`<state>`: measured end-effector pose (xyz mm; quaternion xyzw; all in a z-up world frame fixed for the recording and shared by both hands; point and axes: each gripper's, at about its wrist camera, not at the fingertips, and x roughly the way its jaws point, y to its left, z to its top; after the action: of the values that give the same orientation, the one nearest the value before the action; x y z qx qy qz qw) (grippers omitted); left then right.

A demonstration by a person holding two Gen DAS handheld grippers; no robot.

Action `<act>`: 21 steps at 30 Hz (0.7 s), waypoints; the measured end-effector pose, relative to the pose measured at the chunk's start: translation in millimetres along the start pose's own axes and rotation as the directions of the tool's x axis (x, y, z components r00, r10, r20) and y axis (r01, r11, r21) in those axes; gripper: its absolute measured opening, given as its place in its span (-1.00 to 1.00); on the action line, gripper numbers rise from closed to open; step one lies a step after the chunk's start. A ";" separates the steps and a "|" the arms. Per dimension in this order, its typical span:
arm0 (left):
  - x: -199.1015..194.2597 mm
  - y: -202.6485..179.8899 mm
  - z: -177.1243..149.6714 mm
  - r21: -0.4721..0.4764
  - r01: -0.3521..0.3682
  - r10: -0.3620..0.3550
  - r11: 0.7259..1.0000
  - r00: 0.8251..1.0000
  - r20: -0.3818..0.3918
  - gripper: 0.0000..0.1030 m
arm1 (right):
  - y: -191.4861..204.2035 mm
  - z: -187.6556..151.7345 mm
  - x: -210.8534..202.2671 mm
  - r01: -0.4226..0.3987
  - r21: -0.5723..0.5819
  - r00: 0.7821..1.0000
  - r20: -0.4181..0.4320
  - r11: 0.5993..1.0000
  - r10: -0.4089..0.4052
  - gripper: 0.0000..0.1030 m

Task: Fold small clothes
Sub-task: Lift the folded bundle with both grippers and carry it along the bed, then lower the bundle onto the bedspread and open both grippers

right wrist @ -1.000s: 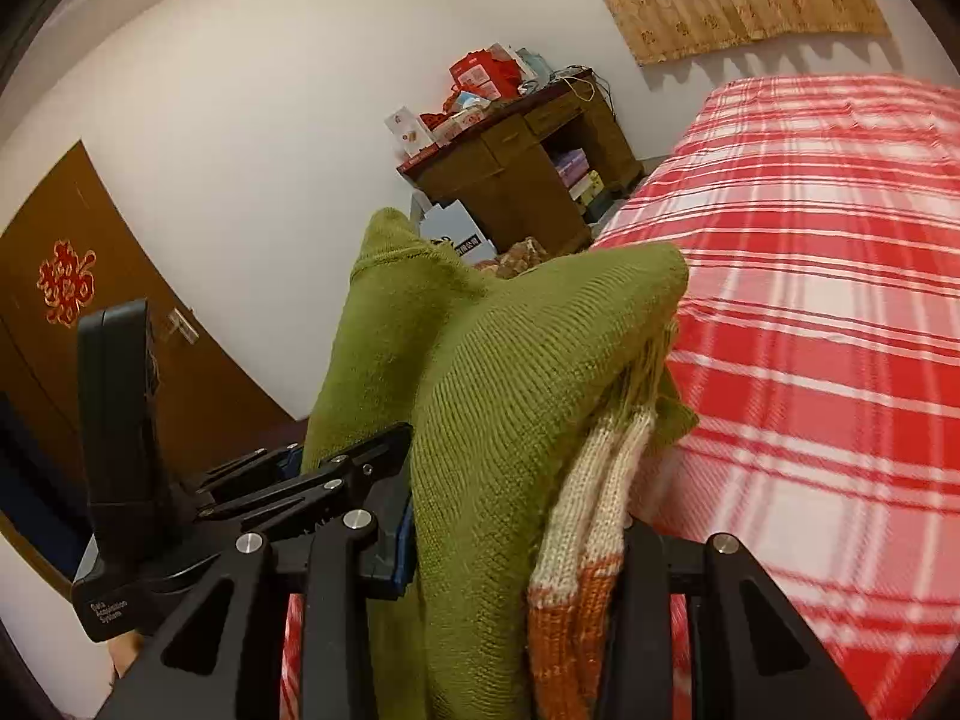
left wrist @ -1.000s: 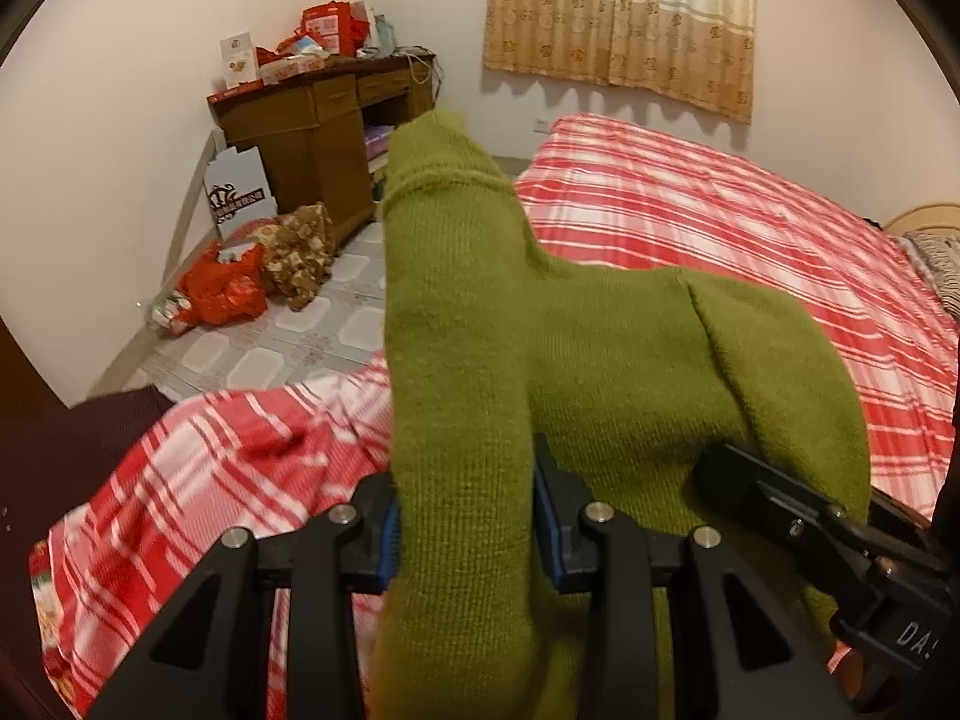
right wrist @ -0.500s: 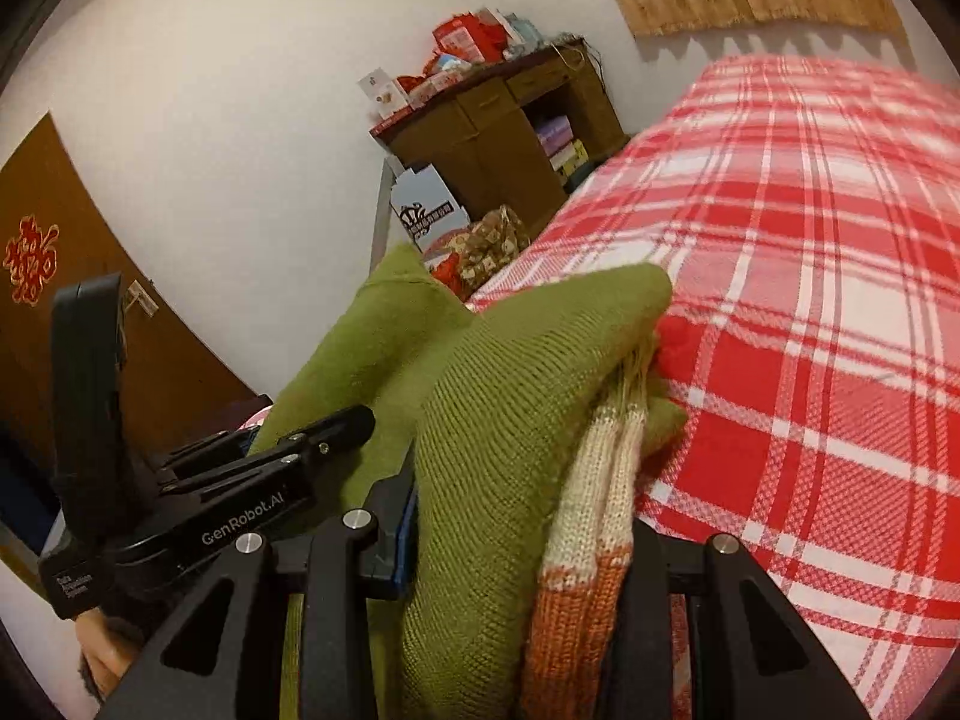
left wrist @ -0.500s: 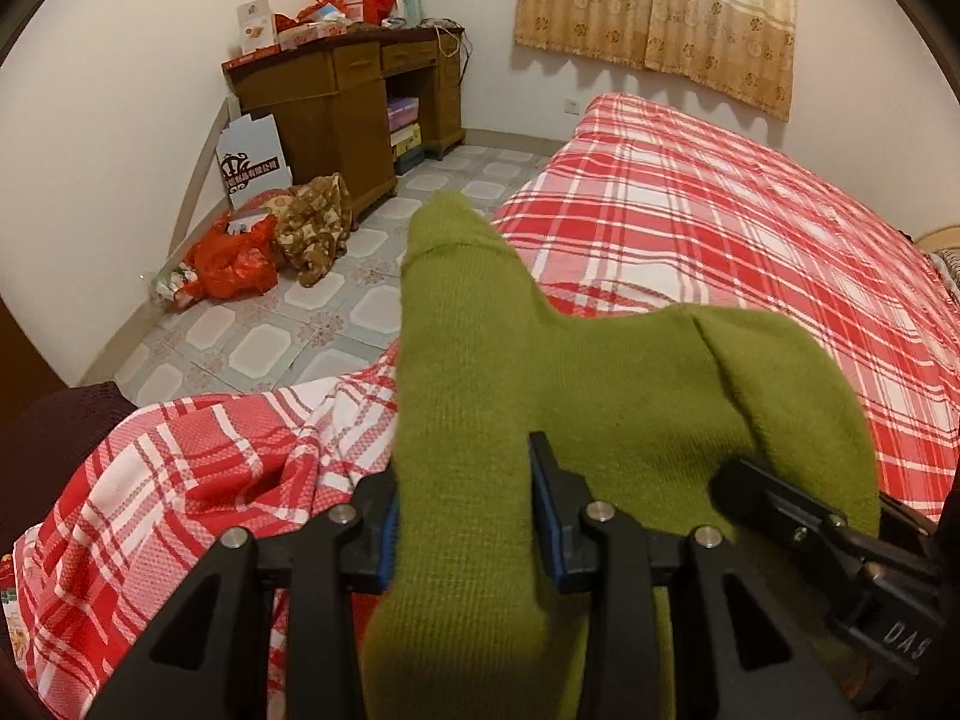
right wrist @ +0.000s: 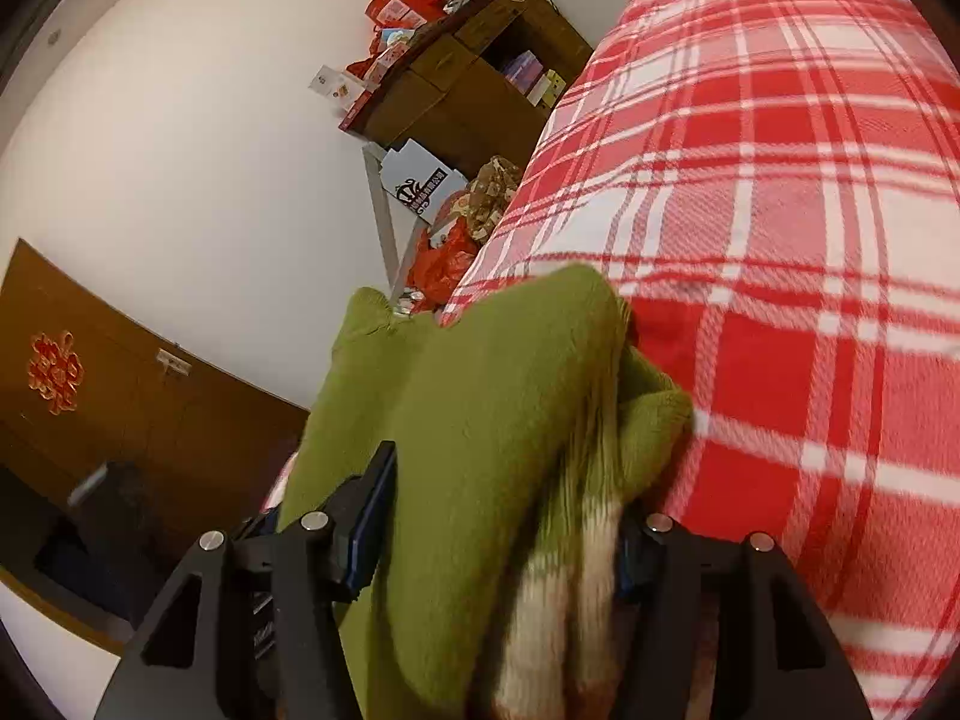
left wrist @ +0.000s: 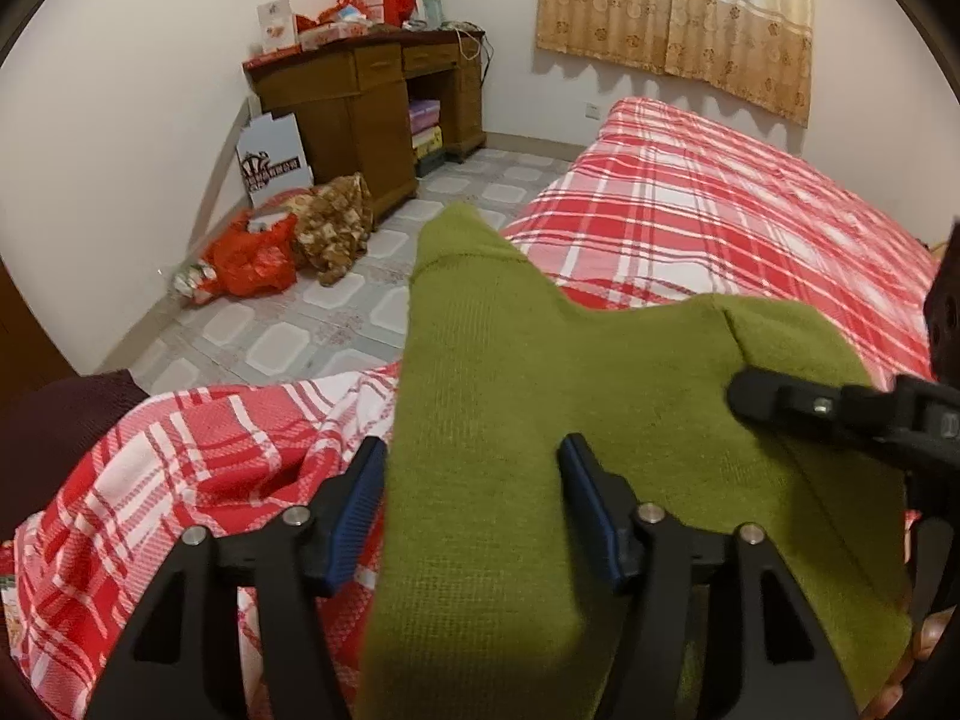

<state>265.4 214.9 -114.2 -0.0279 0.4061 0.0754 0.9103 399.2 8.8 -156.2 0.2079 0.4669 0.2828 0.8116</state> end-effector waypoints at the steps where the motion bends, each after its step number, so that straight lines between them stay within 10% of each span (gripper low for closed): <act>1: -0.8 -1.8 -1.0 0.007 -0.010 0.010 1.000 1.000 0.005 0.21 | 12.1 0.4 -1.3 0.050 -0.078 0.999 0.011 0.996 -0.049 -0.15; 8: 3.4 -1.1 -1.3 -0.028 -0.056 0.057 0.998 0.998 0.020 0.38 | 47.5 -3.1 0.6 0.272 -0.340 0.961 0.147 0.900 -0.235 -0.25; 15: 10.1 -5.1 2.2 0.000 -0.039 0.039 0.999 0.999 0.006 0.51 | 8.8 2.8 -1.1 0.243 -0.246 0.968 0.121 0.938 -0.219 0.13; 21: 24.8 40.7 8.2 -0.225 0.167 -0.197 0.960 0.973 -0.119 0.70 | 38.2 -35.8 -58.0 0.416 -0.290 0.899 0.271 0.862 -0.343 0.13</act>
<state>281.2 258.8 -126.7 -0.1681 0.4545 0.0322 0.8742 334.3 2.4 -113.2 -0.0035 0.3542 0.1696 0.9196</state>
